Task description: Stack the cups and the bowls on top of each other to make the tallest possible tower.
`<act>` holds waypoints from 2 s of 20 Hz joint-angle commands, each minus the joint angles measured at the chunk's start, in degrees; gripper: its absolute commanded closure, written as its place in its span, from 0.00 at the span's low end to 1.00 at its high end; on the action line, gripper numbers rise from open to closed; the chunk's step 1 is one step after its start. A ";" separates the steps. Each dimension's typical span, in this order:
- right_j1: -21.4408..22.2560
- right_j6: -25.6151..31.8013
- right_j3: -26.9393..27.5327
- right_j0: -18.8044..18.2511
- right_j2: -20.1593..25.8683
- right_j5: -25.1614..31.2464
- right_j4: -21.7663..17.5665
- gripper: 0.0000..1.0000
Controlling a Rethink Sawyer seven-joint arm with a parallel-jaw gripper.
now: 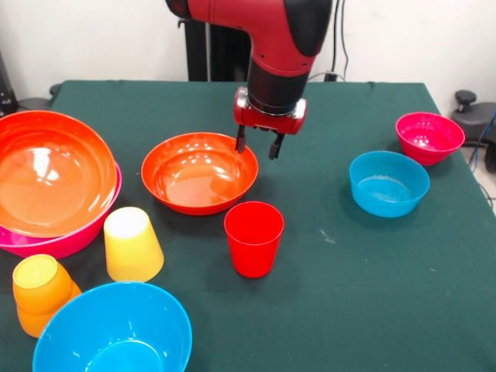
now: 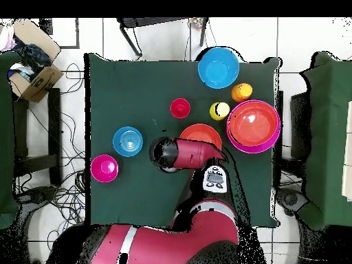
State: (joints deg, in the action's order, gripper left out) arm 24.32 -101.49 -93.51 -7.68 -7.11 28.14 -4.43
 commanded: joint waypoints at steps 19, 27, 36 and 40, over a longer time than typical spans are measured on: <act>-6.79 -6.20 4.50 -3.15 7.63 -7.89 0.76 0.00; -10.66 -6.89 8.04 -1.54 5.87 -7.60 1.06 0.00; -8.92 -7.65 5.81 -2.67 7.24 -8.88 2.29 1.00; -5.92 -2.34 4.50 -3.70 8.30 -5.81 -0.71 1.00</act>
State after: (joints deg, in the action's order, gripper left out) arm 21.06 -101.49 -90.47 -10.55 -7.47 23.62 -4.46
